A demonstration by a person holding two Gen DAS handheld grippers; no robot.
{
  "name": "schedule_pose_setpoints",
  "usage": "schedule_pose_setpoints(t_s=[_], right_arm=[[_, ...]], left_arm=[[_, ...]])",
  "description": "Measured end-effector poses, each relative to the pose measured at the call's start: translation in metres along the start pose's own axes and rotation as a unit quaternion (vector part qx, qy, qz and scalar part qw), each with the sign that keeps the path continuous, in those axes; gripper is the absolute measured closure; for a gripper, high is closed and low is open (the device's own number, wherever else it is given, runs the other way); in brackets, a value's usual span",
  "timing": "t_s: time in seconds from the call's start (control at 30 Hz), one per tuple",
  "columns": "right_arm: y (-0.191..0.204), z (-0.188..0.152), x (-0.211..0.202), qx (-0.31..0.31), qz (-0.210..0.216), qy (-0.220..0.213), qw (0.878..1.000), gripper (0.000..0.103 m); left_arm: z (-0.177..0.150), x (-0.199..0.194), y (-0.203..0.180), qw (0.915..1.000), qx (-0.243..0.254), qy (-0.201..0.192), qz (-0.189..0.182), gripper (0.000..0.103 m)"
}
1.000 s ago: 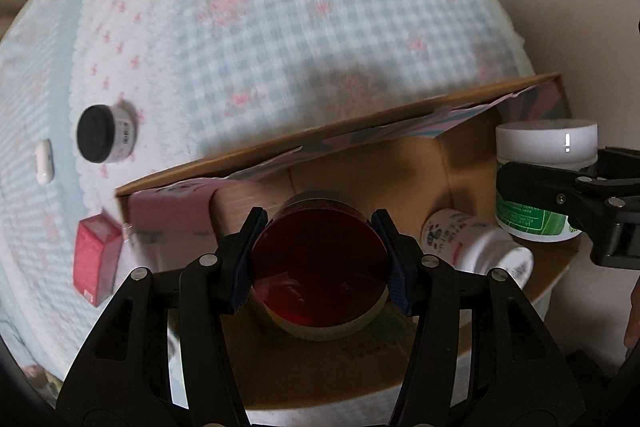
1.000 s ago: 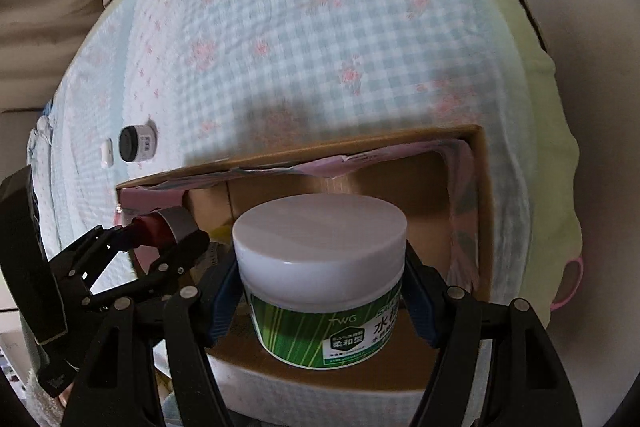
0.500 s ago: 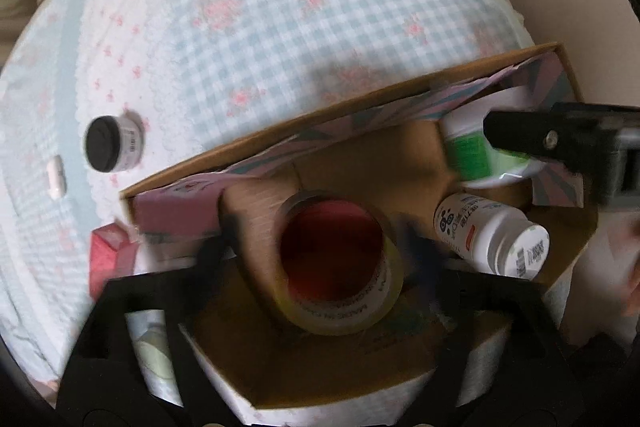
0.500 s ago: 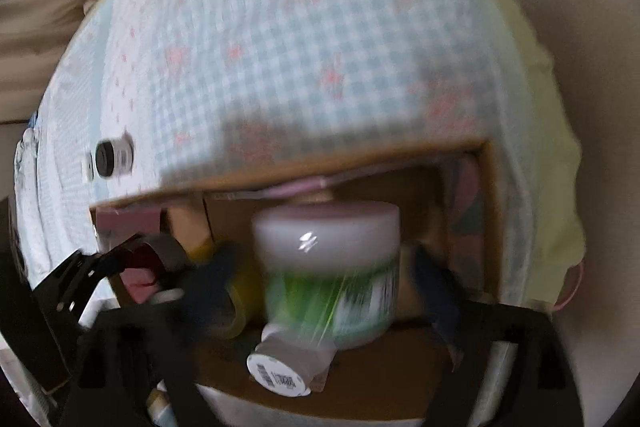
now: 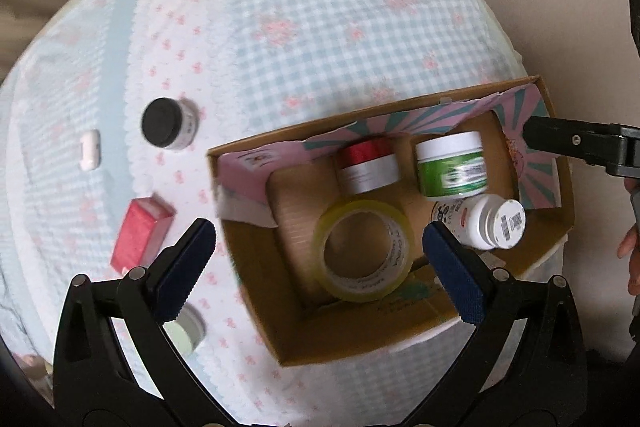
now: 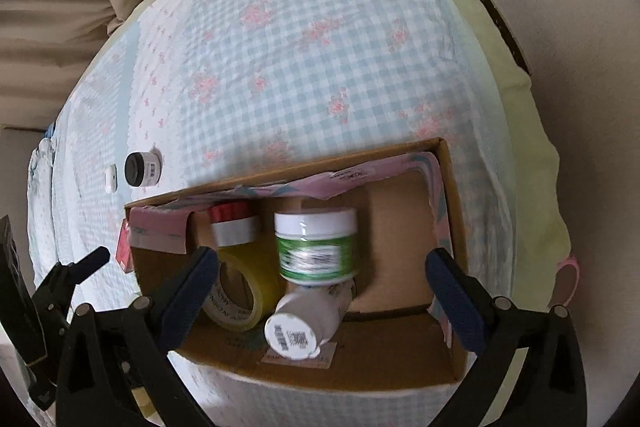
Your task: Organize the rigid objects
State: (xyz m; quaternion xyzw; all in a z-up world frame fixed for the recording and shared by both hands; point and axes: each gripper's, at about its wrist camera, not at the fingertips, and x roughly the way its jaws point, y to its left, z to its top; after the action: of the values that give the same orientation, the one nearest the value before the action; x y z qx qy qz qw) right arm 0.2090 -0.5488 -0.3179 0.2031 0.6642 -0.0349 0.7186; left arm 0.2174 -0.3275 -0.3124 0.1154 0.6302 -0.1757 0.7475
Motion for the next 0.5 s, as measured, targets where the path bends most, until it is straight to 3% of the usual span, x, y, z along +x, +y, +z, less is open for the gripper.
schedule_pose_setpoints(t_s=[0.23,0.5], right_arm=[[0.015,-0.013,-0.031,-0.006,-0.003,-0.019,1.0,0.0],[0.057,-0.036,-0.076,-0.056,-0.027,-0.054,0.997,0.0]], left_arm=[[-0.018,-0.042,0.012,0.9991,-0.013,-0.041,0.001,0.0],[-0.051,-0.102,0.041,0.9959,-0.01,-0.086,0.028,0.0]])
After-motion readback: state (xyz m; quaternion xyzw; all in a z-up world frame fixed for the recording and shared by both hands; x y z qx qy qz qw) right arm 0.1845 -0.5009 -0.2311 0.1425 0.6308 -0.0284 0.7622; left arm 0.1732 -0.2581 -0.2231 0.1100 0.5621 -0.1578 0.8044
